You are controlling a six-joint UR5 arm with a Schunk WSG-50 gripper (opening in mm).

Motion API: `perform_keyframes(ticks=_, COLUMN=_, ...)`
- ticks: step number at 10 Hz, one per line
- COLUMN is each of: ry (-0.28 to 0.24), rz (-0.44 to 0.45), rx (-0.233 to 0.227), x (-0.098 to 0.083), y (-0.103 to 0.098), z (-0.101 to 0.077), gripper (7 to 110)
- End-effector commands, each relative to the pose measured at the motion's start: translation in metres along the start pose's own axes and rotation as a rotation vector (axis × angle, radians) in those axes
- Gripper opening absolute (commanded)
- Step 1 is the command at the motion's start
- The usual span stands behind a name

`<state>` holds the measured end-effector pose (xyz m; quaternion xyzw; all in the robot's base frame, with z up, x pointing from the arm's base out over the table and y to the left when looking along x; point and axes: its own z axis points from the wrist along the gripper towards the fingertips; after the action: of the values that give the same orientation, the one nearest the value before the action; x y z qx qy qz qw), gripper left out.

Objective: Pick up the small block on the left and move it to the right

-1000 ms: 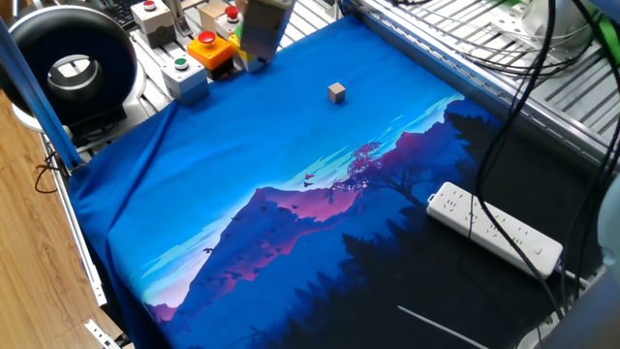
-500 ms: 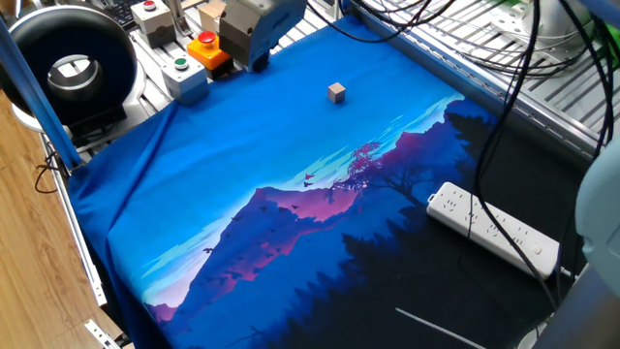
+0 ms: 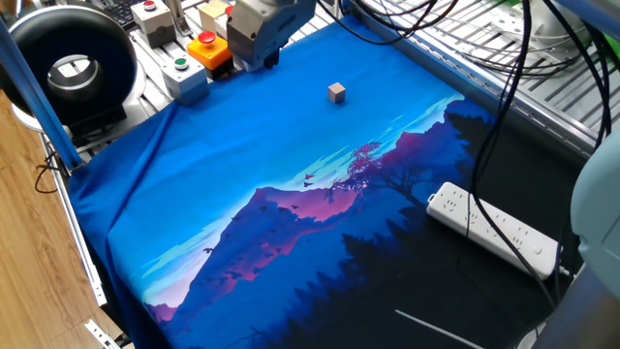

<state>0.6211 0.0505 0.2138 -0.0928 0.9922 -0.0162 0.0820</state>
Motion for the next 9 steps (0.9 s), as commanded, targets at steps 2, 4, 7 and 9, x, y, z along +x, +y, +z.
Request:
perform_keyframes(ticks=2, ry=-0.015, rz=0.018, rx=-0.011, x=-0.007, y=0.005, z=0.002, gripper=7)
perform_keyframes(ticks=4, ry=-0.033, rz=0.023, rx=-0.002, x=-0.012, y=0.003, z=0.003, gripper=7)
perform_keyframes(ticks=7, ry=-0.056, rz=0.107, rx=-0.039, x=-0.018, y=0.012, z=0.002, gripper=7)
perform_keyframes(ticks=9, ry=-0.021, rz=0.144, rx=-0.095, x=-0.011, y=0.026, z=0.002, gripper=7)
